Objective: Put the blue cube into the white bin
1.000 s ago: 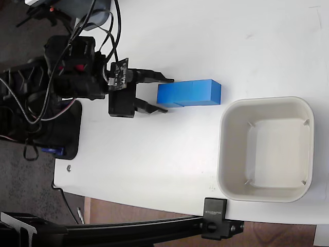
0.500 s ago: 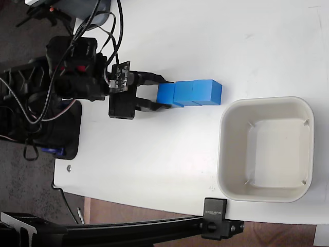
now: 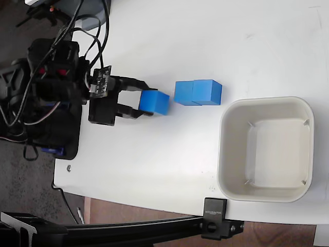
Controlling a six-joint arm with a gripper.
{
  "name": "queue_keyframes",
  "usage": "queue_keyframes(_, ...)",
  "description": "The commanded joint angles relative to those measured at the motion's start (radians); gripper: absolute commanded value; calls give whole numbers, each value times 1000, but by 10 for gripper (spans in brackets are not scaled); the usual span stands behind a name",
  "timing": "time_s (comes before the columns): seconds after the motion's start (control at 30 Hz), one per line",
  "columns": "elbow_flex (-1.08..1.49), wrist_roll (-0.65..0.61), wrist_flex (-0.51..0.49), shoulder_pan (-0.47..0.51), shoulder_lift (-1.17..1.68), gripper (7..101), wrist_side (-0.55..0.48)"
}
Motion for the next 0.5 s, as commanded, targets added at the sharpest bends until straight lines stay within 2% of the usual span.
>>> queue_keyframes(0.03,-170,-71,84,64,41,535,-61)
queue_keyframes(0.3,-603,-245,176,242,-245,535,-247)
queue_keyframes(0.5,-911,-318,215,357,-489,532,-368)
